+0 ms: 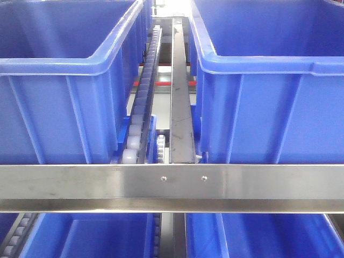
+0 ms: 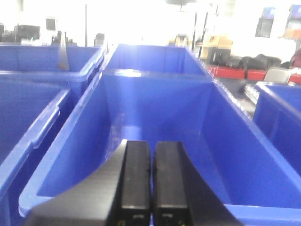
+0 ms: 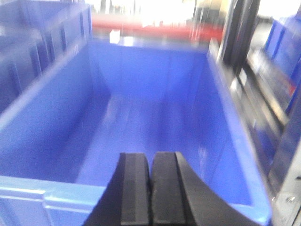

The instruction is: Pick and sort blue part to right shelf

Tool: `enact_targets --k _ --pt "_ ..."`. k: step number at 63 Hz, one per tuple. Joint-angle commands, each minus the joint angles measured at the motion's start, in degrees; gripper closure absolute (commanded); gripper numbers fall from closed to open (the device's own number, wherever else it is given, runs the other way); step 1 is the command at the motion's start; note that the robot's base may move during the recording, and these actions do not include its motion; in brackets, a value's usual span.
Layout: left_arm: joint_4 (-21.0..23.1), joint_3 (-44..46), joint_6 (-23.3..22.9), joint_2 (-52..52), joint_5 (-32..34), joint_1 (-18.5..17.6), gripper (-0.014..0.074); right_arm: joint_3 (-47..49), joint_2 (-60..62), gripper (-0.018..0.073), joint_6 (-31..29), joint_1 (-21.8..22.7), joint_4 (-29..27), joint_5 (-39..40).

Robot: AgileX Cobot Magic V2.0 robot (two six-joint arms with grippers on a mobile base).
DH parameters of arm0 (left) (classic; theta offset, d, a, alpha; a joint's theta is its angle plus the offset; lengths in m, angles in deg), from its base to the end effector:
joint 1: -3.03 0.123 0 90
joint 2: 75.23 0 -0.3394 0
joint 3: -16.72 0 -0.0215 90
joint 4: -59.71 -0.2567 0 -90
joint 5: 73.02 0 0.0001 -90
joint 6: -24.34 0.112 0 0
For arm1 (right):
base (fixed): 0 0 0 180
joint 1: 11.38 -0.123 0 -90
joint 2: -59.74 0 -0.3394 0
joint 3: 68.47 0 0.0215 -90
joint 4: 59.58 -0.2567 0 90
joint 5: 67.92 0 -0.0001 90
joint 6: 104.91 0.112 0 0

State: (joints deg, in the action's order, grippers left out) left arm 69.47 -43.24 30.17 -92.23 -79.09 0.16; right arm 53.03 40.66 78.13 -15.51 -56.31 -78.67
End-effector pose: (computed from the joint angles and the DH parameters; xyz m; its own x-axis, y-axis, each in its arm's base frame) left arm 0.0317 -0.0036 0.3148 0.1178 -0.0736 -0.9903 0.0760 0.9950 -0.0649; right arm 0.0373 0.0015 0.3134 0.0295 -0.0009 -0.9996 -0.0613 0.9981 -0.0027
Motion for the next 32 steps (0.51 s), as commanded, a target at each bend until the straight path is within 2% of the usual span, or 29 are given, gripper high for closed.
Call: enact_targets --k 1,32 --pt "0.61 1.43 -0.14 0.61 3.0 0.17 0.0472 0.98 1.63 0.0508 0.18 0.5 -0.29 1.82" --pt "0.61 1.43 -0.14 0.61 3.0 0.17 0.0472 0.56 1.87 0.0508 0.18 0.5 -0.23 -0.98"
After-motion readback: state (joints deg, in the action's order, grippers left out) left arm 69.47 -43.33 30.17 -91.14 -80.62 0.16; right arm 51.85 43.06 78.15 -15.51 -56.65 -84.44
